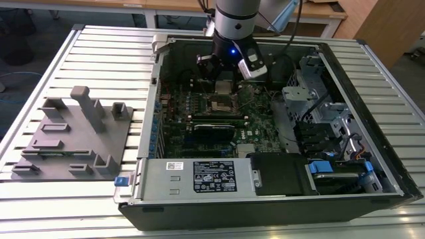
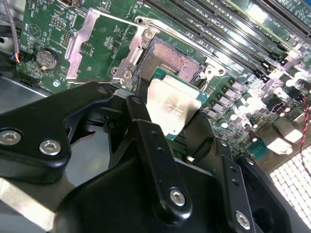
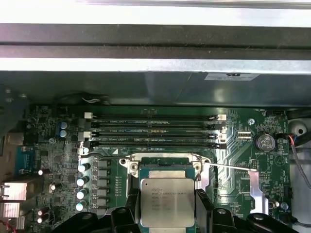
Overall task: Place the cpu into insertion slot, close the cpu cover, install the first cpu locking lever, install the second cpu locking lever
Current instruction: 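Place the cpu into insertion slot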
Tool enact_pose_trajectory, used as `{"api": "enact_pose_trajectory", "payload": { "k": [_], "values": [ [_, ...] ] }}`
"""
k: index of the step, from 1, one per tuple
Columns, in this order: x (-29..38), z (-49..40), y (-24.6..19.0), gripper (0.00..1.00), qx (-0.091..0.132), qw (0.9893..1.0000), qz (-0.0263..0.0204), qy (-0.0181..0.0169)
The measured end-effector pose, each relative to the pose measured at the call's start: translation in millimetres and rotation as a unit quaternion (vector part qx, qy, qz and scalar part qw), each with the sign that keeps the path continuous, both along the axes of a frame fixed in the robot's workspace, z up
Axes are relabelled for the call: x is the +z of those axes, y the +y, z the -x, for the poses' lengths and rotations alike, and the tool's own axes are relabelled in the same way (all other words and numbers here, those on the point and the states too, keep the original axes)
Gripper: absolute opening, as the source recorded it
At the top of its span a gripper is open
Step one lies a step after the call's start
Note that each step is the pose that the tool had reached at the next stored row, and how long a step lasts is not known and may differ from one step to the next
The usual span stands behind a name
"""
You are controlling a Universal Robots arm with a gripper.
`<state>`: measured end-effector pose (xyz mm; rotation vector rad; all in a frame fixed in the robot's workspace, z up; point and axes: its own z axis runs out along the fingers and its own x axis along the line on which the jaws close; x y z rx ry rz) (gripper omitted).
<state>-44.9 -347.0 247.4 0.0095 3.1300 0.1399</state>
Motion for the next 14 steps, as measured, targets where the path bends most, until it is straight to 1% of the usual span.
{"api": "enact_pose_trajectory", "payload": {
  "k": [5,14],
  "values": [
    [-3.3,0.0,0.0,0.54,0.000,1.0000,0.0000,0.0000],
    [-5.2,0.0,0.0,0.54,0.000,1.0000,0.0000,0.0000]
  ]
}}
